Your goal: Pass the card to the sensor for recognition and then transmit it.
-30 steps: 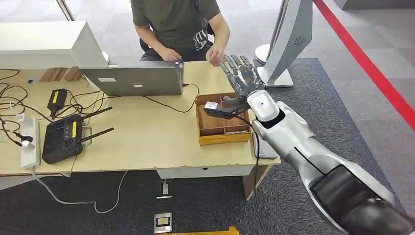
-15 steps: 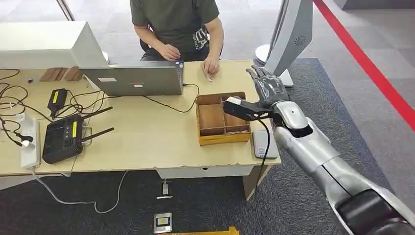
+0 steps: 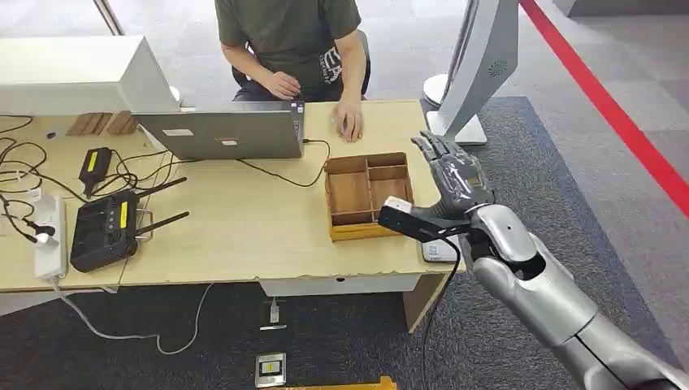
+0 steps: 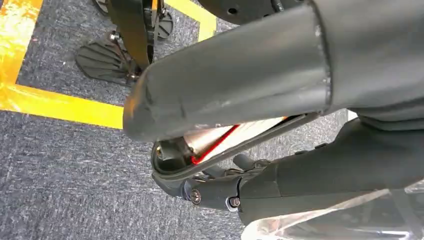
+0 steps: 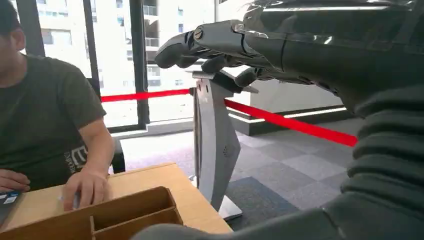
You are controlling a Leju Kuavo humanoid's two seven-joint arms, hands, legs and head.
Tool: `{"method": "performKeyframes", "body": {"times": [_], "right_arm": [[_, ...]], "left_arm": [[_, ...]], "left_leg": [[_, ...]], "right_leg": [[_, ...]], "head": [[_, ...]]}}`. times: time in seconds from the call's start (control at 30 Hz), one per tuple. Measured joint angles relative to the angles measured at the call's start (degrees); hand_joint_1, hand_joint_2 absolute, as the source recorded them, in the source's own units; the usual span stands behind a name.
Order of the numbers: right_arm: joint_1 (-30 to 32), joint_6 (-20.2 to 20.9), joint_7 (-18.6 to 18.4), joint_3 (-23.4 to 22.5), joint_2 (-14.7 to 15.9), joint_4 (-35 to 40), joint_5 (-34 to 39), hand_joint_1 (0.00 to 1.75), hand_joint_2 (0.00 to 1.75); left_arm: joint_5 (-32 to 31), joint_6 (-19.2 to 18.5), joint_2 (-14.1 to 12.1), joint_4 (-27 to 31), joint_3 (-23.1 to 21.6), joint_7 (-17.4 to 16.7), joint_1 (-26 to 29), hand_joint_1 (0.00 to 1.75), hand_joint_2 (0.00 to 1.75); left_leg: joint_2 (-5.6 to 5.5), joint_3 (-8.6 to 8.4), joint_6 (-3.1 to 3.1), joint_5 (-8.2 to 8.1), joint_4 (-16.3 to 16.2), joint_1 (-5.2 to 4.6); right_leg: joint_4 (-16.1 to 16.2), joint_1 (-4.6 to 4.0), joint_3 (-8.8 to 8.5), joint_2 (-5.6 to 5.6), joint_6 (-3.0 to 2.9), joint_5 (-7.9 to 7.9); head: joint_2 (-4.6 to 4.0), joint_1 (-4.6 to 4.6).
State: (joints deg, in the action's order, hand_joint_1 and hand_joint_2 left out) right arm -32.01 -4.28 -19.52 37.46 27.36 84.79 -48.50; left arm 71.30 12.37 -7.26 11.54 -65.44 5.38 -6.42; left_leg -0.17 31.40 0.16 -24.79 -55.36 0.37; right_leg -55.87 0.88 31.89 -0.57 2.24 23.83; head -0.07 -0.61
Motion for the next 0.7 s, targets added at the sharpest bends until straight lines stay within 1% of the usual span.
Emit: {"method": "performKeyframes", "body": {"times": [0.1, 0.13, 0.2, 0.3, 0.37, 0.47, 0.6, 0.7], "right_arm": [[0.53, -0.09, 0.0, -0.02, 0.57, 1.96, -0.15, 0.0, 1.75], [0.87, -1.5, 0.02, -0.02, 0.66, 2.59, -1.78, 0.0, 1.75], [1.98, -6.48, 0.2, 0.02, 0.46, 3.27, -6.08, 0.0, 1.75], [3.86, -9.88, -0.02, 0.39, -0.32, 3.41, -7.87, 0.0, 1.75], [5.07, -11.17, -0.04, 0.5, -1.0, 3.14, -7.93, 0.0, 1.75], [5.73, -12.04, 0.0, 0.88, -1.81, 2.64, -7.91, 0.0, 1.75], [6.85, -14.71, 0.2, 1.05, -4.83, -1.55, -8.09, 0.0, 1.75], [7.06, -14.99, 0.63, 1.09, -6.07, -3.48, -7.69, 0.0, 1.75]], "left_arm": [[0.02, 0.0, -0.04, 0.0, 0.0, 0.0, -0.02, 0.0, 0.0], [0.22, 0.09, -0.02, 0.0, 0.02, 0.09, -0.02, 0.0, 0.0], [0.66, 0.37, -0.02, 0.0, 0.07, 0.26, -0.02, 0.0, 0.0], [1.05, 0.89, -0.02, 0.0, 0.26, -0.09, -0.11, 0.0, 0.0], [1.05, 1.14, -0.02, 0.0, 0.46, -0.83, -0.14, 0.0, 0.0], [1.01, 1.55, -0.02, 0.0, 0.52, -1.75, -0.18, 0.0, 0.0], [1.4, 2.05, 0.0, 0.0, 1.03, -2.14, -0.29, 0.0, 0.0], [1.55, 2.08, 0.0, 0.0, 1.07, -2.16, -0.26, 0.0, 0.0]], "left_leg": [[0.0, 0.0, 0.0, 0.0, 0.0, 0.0], [0.0, 0.01, 0.0, 0.0, 0.0, 0.0], [0.0, 0.02, 0.0, 0.0, 0.0, 0.0], [-0.01, 0.02, 0.0, -0.01, 0.01, 0.01], [-0.01, 0.03, -0.01, -0.01, 0.02, 0.01], [-0.01, 0.03, -0.01, -0.02, 0.04, 0.01], [-0.01, 0.03, -0.03, -0.01, 0.04, 0.05], [-0.01, 0.04, -0.03, 0.0, 0.04, 0.05]], "right_leg": [[0.0, 0.0, 0.0, 0.0, 0.0, 0.0], [0.0, 0.01, -0.01, 0.0, 0.0, 0.0], [0.0, 0.0, -0.01, 0.0, 0.0, 0.0], [0.0, -0.01, -0.01, 0.0, -0.01, 0.02], [0.0, -0.01, -0.01, 0.0, -0.04, 0.04], [-0.01, -0.01, 0.0, 0.0, -0.04, 0.04], [-0.01, -0.04, -0.01, -0.01, -0.05, 0.04], [-0.01, -0.05, -0.01, -0.01, -0.05, 0.04]], "head": [[0.0, 0.0], [0.0, 0.02], [0.0, 0.0], [0.0, 0.02], [0.0, 0.0], [0.0, 0.0], [0.0, 0.02], [0.0, 0.0]]}}
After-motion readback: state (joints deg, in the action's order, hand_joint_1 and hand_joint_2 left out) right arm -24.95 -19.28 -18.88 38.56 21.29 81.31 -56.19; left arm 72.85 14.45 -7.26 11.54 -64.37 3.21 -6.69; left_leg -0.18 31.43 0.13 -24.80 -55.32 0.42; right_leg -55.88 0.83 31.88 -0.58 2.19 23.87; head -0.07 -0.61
